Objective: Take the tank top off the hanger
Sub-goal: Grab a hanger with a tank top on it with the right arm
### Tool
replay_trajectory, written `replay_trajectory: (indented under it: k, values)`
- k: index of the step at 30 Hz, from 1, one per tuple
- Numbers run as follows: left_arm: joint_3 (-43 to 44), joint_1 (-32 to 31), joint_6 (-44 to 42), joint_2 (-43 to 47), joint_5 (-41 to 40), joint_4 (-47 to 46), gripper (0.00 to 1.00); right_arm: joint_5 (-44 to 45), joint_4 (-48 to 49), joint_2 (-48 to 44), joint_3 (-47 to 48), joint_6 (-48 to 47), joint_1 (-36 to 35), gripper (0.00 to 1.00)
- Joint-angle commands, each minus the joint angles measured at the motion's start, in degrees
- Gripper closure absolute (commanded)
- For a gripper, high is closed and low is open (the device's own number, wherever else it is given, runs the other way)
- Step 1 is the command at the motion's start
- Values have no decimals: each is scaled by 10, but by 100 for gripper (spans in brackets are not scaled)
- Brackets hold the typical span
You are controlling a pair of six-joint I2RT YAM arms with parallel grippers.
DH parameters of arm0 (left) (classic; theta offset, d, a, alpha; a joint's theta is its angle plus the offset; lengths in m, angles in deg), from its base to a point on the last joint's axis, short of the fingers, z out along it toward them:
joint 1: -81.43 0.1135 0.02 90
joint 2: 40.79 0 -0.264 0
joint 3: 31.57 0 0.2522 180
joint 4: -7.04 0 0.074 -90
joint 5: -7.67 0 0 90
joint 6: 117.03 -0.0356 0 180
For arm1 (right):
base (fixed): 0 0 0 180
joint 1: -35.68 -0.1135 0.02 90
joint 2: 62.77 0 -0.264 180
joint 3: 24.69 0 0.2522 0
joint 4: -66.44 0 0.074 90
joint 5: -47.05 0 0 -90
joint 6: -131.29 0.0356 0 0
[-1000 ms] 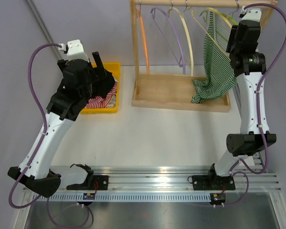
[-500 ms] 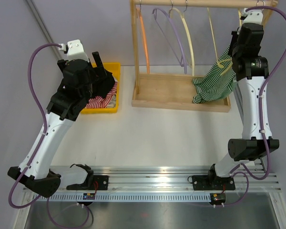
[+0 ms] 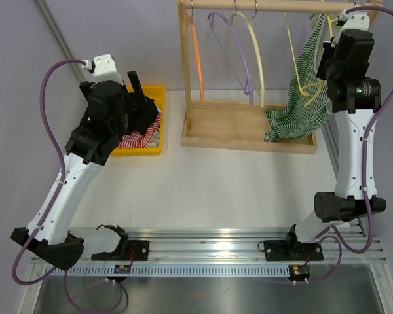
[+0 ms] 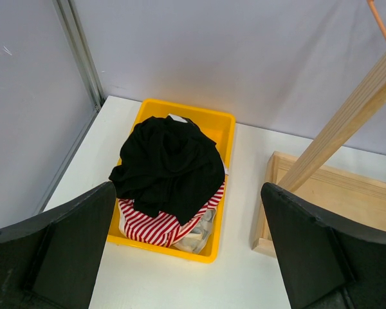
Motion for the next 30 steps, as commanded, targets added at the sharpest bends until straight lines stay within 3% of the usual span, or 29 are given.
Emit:
replay_trajectory:
  k: [1, 17, 30]
  values:
    - [-2, -3, -11, -1, -6, -25, 1, -24, 48, -24, 85, -6, -22, 100]
    - [-3, -3, -11, 9, -5, -25, 1, 110, 33, 71, 182, -101, -192, 100]
    - [-6, -3, -11, 7, -3, -25, 1, 219, 58, 42, 150, -133, -202, 100]
